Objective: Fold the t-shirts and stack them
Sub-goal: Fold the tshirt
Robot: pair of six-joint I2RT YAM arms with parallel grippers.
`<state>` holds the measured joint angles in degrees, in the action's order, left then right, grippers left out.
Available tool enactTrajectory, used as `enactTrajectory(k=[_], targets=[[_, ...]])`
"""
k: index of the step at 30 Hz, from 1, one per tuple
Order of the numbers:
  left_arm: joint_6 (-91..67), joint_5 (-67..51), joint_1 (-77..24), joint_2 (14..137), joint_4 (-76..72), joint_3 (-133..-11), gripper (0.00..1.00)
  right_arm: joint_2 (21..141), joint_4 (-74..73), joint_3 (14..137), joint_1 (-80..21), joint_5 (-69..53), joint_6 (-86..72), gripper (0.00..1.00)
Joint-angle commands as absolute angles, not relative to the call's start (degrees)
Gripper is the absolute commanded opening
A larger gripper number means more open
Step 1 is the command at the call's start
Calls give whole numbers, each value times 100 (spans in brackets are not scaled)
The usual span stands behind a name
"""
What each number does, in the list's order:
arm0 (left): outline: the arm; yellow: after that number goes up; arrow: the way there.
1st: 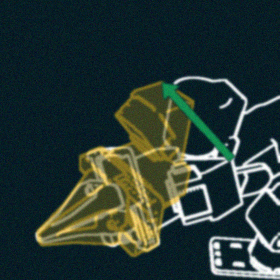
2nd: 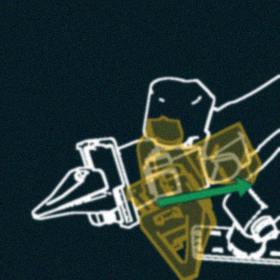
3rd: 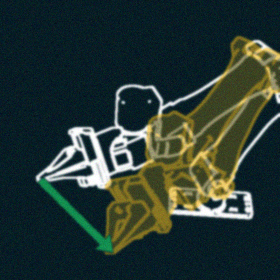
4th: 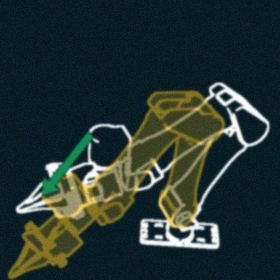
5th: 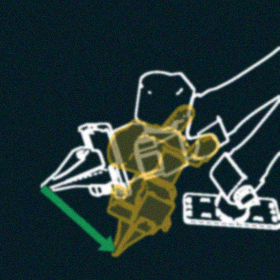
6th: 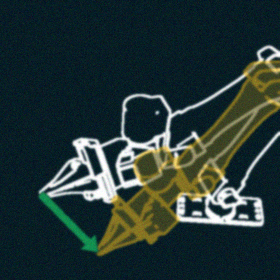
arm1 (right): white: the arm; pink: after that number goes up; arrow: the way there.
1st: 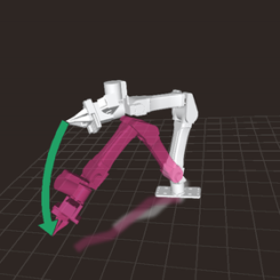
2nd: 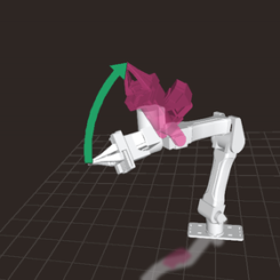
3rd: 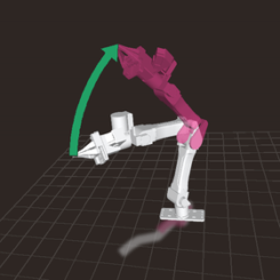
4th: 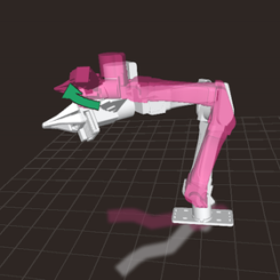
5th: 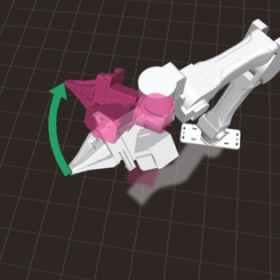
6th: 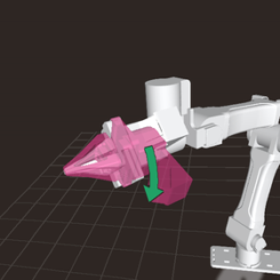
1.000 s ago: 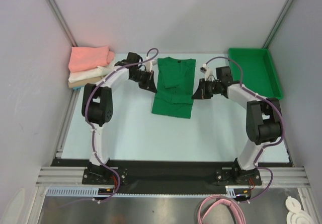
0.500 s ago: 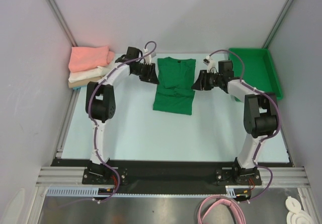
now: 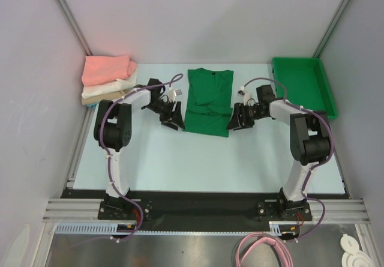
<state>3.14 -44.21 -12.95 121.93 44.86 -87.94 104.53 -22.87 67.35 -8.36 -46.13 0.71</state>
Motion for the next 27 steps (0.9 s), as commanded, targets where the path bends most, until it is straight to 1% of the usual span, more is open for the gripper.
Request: enactTrajectory(k=[1, 6, 7, 9, 15, 16, 18, 20, 21, 23, 24, 27], targets=[[484, -4860, -1283, 12129, 4527, -8754, 59, 10854, -2786, 6697, -931, -4878, 325, 59], [413, -5009, -1283, 12348, 4368, -8815, 60, 11197, -2909, 6750, -1081, -4922, 352, 60], [387, -5045, -1283, 12444, 4359, -8842, 62, 11223, -2892, 6750, -1098, -4904, 352, 60], [360, -5141, -1301, 12515, 4333, -8868, 63, 11276, -2918, 6776, -1177, -4887, 360, 60], [255, -5247, -1371, 12778, 4245, -9052, 59, 11443, -2795, 6855, -1222, -4799, 255, 59], [229, -5291, -1371, 12814, 4254, -9088, 56, 11487, -2795, 6873, -1222, -4781, 246, 59], [220, -5309, -1371, 12919, 4271, -9193, 54, 11514, -2760, 6891, -1213, -4738, 229, 58], [202, -5343, -1371, 12964, 4272, -9228, 47, 11557, -2725, 6899, -1204, -4711, 193, 57], [193, -5370, -1371, 12990, 4280, -9263, 39, 11575, -2690, 6908, -1195, -4659, 167, 55], [167, -5431, -1371, 13043, 4272, -9281, 34, 11601, -2541, 6899, -1178, -4597, 71, 52], [167, -5458, -1371, 13052, 4271, -9299, 26, 11628, -2488, 6882, -1152, -4579, 44, 47], [167, -5519, -1371, 13078, 4280, -9308, 14, 11750, -2347, 6917, -1107, -4596, 26, 39]])
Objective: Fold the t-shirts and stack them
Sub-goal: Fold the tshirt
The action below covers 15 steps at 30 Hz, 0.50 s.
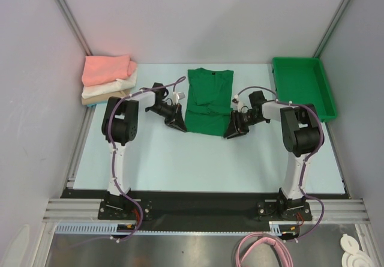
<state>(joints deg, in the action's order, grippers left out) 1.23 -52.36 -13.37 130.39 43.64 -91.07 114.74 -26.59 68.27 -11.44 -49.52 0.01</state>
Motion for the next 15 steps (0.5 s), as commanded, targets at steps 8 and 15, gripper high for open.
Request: enactTrajectory(k=[8, 15], targets=[[228, -5599, -1371, 12885, 4228, -9220, 0, 11690, -2118, 6882, -1064, -4544, 26, 9], [518, -5766, -1371, 12280, 4394, -8966, 0, 10759, -2056, 6566, -765, -4614, 26, 0]])
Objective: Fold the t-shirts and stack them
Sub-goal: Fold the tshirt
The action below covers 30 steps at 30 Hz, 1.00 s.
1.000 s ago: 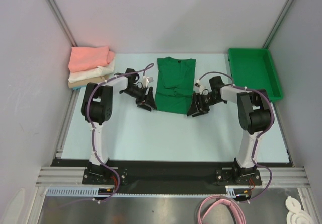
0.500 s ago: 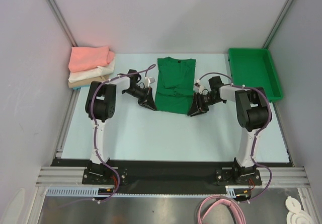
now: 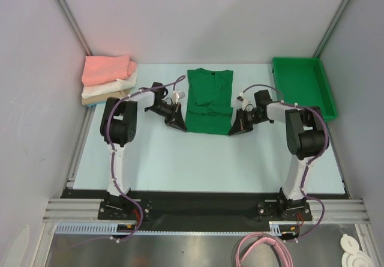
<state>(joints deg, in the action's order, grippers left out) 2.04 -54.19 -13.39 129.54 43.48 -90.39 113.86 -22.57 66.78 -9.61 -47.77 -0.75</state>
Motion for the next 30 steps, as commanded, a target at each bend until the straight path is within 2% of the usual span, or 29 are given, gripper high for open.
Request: enactTrajectory(k=[1, 13, 19, 25, 30], targets=[[553, -5774, -1371, 12191, 4464, -8930, 0, 10619, -2152, 6531, -747, -4632, 79, 0], [1072, -5722, -1415, 10347, 5132, -8394, 0, 8272, -3462, 6328, -923, -4395, 993, 0], [1020, -5652, -1634, 9862, 5222, -8288, 0, 7411, -3472, 6153, -1011, -4236, 1020, 0], [958, -5590, -1687, 9721, 5089, -8095, 0, 7479, -3472, 6029, -1002, -4236, 1125, 0], [967, -5563, -1635, 9940, 5054, -8173, 0, 8058, -3314, 6117, -1002, -4237, 1169, 0]])
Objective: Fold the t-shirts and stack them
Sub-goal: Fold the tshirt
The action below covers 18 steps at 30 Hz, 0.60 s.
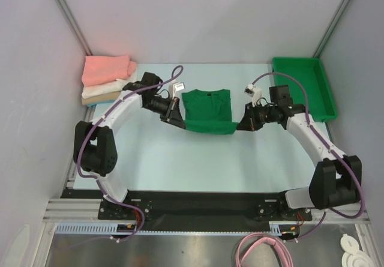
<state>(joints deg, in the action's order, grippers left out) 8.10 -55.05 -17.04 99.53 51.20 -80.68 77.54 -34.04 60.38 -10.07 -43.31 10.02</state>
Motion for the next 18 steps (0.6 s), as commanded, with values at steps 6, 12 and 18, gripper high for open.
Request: enactTrajectory(k=[6, 12, 18], targets=[[975, -5468, -1372, 10818, 5203, -9251, 0, 9199, -3077, 7030, -941, -4175, 1230, 0], [959, -5028, -1152, 12730, 5800, -12208, 1, 10632, -2918, 8916, -870, -3911, 1371, 0], [230, -4465, -967, 14009, 5021, -13659, 39, 12479, -2760, 10571, -782, -3885, 1161, 32]])
